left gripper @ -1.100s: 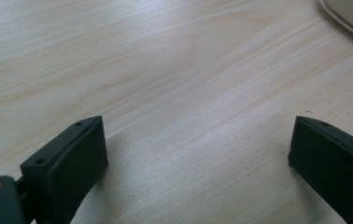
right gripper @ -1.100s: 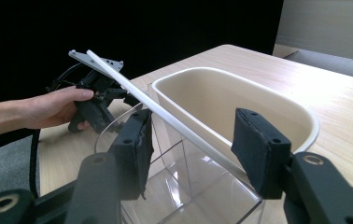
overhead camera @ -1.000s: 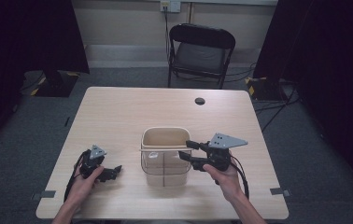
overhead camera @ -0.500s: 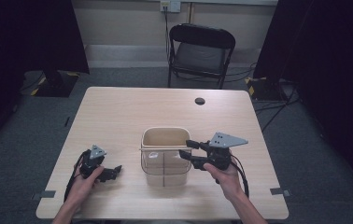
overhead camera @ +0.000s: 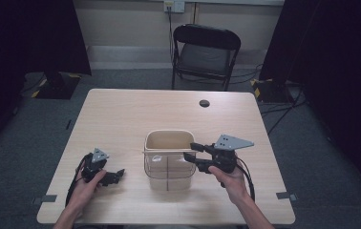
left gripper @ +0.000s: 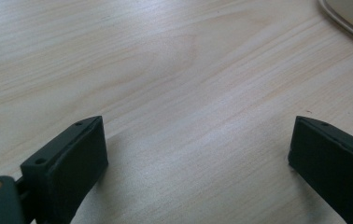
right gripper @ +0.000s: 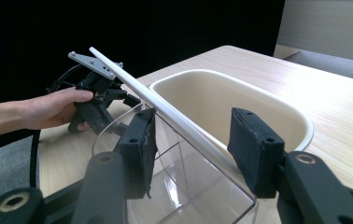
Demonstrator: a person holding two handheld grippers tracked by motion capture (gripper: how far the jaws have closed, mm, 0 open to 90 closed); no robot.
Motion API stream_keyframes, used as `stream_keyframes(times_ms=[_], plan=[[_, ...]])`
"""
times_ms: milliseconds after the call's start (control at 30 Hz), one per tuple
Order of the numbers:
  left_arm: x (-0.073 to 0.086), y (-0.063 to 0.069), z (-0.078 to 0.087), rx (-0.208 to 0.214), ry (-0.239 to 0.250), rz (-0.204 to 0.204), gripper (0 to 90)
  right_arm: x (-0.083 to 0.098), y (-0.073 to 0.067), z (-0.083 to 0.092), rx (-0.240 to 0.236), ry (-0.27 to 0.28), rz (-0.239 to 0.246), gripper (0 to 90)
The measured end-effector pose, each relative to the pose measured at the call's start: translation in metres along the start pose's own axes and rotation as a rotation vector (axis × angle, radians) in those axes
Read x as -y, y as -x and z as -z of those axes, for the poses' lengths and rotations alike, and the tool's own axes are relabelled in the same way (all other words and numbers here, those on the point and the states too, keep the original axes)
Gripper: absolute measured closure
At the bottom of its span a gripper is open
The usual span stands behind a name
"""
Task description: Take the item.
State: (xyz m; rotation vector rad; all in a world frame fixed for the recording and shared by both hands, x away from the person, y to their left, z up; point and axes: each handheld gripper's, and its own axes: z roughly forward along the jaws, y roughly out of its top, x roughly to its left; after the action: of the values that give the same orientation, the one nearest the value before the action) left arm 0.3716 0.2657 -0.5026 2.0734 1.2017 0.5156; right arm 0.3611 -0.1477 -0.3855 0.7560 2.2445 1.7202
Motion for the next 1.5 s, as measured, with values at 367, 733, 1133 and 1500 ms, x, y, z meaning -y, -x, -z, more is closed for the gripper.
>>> stream_keyframes(times_ms=[367,733,1133,1500], plan=[[0.0,-0.0002,0.0001,0.0,-0.002,-0.002,3.9,-0.0006,0.0009,-0.0006,0.003,0.006,-0.004,52.4],[0.0,0.0,0.0,0.001,0.0,0.0,3.9,-0.0025,0.0022,-0.0014,0.004,0.007,-0.004,53.5],[0.0,-0.0001,0.0001,0.0,-0.002,-0.002,3.9,-0.0051,0.0046,-0.0033,0.0,0.009,-0.011,54.4],[0.0,0.0,0.0,0.001,0.0,0.0,3.8,-0.0049,0.0058,-0.0037,-0.002,0.009,-0.007,54.9]])
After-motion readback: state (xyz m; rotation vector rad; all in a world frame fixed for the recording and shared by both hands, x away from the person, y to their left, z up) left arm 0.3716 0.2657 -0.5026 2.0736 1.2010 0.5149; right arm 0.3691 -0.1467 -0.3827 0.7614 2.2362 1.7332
